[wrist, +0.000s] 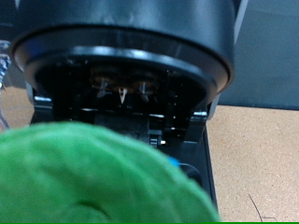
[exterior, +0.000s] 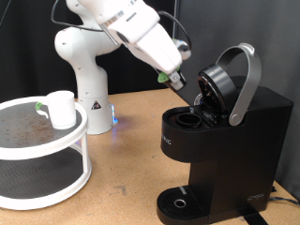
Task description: Make a cup of coffee with the keurig machine
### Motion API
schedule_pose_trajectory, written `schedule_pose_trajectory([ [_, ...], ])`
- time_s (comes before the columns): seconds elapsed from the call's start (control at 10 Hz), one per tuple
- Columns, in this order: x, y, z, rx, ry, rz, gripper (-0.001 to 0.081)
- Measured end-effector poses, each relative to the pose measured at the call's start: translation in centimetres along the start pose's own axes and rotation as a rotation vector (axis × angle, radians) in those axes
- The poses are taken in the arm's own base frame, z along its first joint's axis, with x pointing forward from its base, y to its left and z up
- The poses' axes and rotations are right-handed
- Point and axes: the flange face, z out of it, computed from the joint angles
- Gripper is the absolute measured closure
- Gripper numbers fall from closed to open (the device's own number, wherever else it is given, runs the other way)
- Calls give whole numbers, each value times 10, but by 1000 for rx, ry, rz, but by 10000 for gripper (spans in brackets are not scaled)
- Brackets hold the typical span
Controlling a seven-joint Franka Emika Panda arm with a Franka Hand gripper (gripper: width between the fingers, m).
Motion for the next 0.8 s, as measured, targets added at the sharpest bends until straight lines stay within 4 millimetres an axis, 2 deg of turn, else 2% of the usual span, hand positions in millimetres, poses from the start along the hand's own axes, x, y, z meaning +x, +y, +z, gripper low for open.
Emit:
schedule_pose_trajectory([
  [0.8, -8, -4, 64, -80, -79, -6, 337],
])
